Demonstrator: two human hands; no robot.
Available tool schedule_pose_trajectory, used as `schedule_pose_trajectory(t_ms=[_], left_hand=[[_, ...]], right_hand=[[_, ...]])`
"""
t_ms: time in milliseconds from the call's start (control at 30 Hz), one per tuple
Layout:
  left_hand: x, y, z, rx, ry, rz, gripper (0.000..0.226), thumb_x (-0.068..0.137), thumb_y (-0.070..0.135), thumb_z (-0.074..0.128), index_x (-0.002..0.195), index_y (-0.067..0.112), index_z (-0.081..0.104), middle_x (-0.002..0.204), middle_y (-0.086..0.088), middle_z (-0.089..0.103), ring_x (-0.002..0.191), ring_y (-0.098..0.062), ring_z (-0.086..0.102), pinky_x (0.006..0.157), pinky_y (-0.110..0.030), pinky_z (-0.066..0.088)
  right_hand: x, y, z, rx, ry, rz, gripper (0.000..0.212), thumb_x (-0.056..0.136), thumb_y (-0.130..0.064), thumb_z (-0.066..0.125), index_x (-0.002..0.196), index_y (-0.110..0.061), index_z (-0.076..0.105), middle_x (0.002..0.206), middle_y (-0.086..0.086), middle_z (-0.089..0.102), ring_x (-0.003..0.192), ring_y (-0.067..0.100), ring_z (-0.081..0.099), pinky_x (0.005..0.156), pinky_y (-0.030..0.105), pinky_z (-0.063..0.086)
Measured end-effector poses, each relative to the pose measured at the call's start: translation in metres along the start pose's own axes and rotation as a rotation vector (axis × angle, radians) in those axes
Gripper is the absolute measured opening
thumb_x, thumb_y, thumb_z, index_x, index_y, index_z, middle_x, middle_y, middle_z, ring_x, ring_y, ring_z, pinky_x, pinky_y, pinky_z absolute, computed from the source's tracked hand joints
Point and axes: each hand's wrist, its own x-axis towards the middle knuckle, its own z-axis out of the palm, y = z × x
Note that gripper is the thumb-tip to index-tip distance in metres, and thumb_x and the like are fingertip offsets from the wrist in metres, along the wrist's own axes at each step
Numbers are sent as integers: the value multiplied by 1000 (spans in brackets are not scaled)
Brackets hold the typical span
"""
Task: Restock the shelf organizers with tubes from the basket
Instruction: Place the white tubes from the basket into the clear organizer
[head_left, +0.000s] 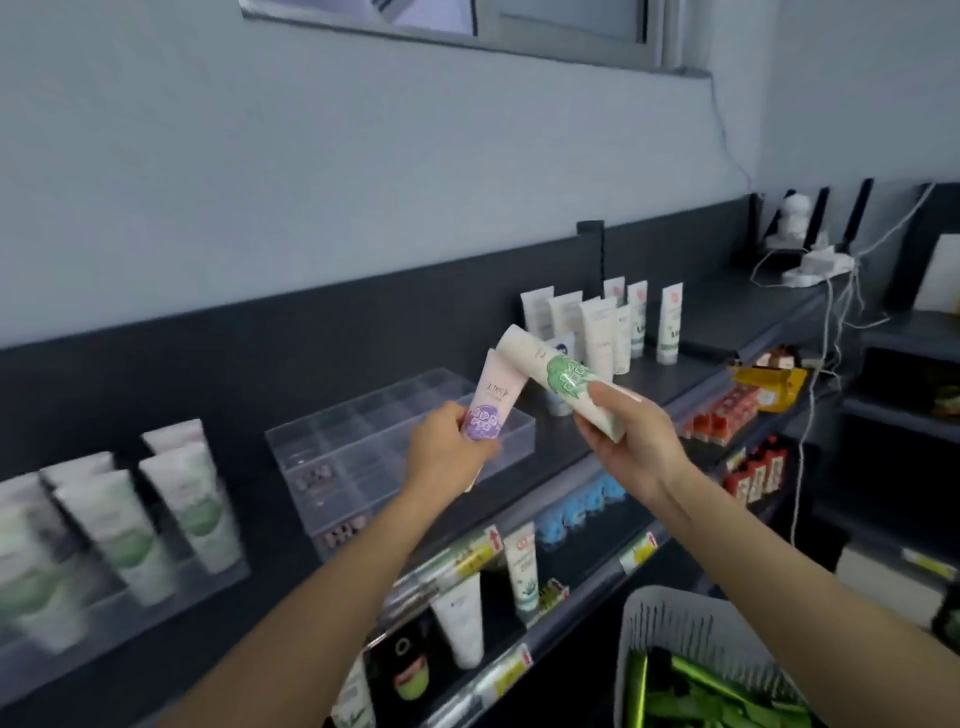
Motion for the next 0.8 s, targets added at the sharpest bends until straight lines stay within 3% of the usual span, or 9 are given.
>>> schedule_pose_trajectory(t_ms=[133, 267, 333, 467, 600, 800], left_hand=[[-5, -15, -68, 30, 147, -29, 19, 78, 23, 71, 90, 17, 57, 84, 7, 61, 70, -5, 57, 53, -21, 42], [-11, -35, -128, 139, 273, -52, 21, 78, 29, 69, 90, 18, 57, 87, 5, 62, 75, -12, 60, 63, -32, 50], [-15, -47, -154, 167, 325, -66, 23, 78, 28, 70, 93, 17, 57, 89, 4, 62, 77, -12, 60, 62, -31, 50], [-24, -70, -206, 214, 434, -67, 23, 80, 25, 69, 97, 16, 56, 94, 2, 62, 77, -11, 59, 57, -24, 43], [-36, -92, -261, 244, 514, -28, 31, 81, 23, 69, 109, 17, 58, 99, 2, 63, 83, -13, 60, 65, -26, 50], [-54, -133, -345, 147, 633, -45, 41, 79, 21, 73, 116, 15, 57, 98, 6, 60, 86, -13, 59, 72, -28, 48]], right_hand=[[1, 20, 55, 38, -78, 25, 17, 86, -3, 62, 102, -1, 61, 105, 13, 68, 94, 22, 67, 71, 23, 59], [2, 47, 107, 31, -167, 67, 17, 86, -5, 62, 103, -2, 61, 109, 13, 67, 93, 19, 68, 65, 20, 58], [1, 63, 133, 22, -215, 94, 15, 86, -5, 62, 100, -2, 63, 109, 14, 68, 88, 17, 71, 68, 21, 58], [-3, 94, 185, -5, -279, 142, 26, 85, -6, 65, 110, 0, 60, 111, 16, 69, 99, 22, 69, 76, 26, 59], [-13, 122, 237, -28, -351, 153, 20, 85, -5, 65, 104, 0, 62, 109, 16, 70, 101, 24, 68, 81, 29, 58], [-30, 154, 297, -133, -470, 127, 15, 83, -5, 67, 98, -2, 64, 95, 10, 74, 88, 19, 72, 72, 25, 58]])
